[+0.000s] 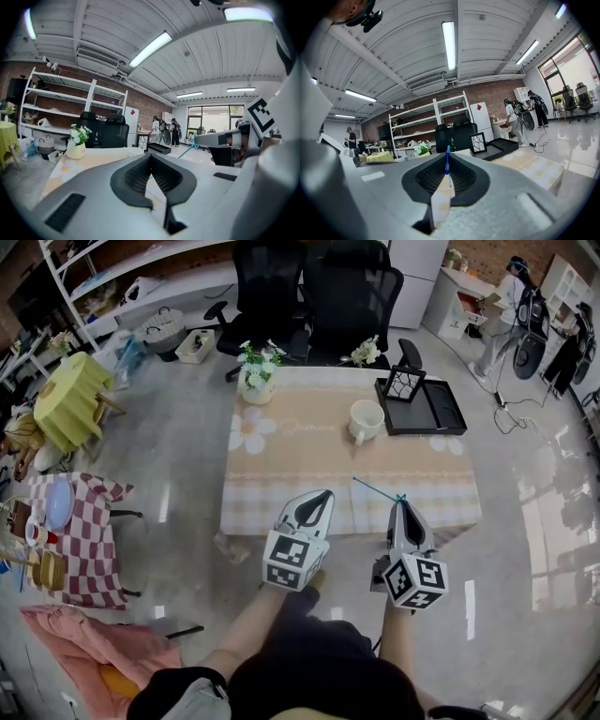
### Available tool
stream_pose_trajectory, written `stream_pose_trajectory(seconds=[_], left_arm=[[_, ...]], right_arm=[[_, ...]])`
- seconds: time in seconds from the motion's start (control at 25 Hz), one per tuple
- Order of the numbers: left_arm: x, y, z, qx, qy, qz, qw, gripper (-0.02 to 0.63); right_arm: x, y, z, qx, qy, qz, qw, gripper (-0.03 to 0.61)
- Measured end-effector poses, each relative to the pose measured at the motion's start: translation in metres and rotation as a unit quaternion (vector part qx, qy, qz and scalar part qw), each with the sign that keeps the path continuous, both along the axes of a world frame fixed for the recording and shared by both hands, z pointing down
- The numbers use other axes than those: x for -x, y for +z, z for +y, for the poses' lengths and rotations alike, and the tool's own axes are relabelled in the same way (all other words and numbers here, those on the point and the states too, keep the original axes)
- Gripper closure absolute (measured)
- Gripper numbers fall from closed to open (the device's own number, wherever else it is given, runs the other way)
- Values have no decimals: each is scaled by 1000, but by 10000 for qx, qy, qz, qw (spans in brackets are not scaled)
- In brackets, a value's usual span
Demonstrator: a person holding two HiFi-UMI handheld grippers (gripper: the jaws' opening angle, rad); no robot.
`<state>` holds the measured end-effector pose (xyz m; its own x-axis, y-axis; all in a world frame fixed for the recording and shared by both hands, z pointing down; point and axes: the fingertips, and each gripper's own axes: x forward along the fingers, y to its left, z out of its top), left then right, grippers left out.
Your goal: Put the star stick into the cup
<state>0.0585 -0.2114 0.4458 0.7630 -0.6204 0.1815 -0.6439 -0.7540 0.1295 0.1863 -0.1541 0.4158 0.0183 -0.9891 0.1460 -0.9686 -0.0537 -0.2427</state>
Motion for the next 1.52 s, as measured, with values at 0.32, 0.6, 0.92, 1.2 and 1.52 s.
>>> stream_pose_trajectory(seconds=[0.32,0.6,0.92,1.2,1.52], left_arm=[[-17,2,-35,23,54,4,10000,604],[-34,5,-56,-9,197,-11,9998,604],[-42,11,-80,0,252,-76,9997,604],[-55,16,-87,38,379,-92,9992,604],[-63,16,-83,66,437,-58,9990,604]], right_arm=[[-18,0,-32,-15,76,21,10000,561],[-32,1,-53,-74,173,33,9998,561],[-38,1,-77,-125,186,26,9997,561],[-52,3,-84,-112,307,32,9995,561],[-63,-6,-78,-152,415,99,9990,561]])
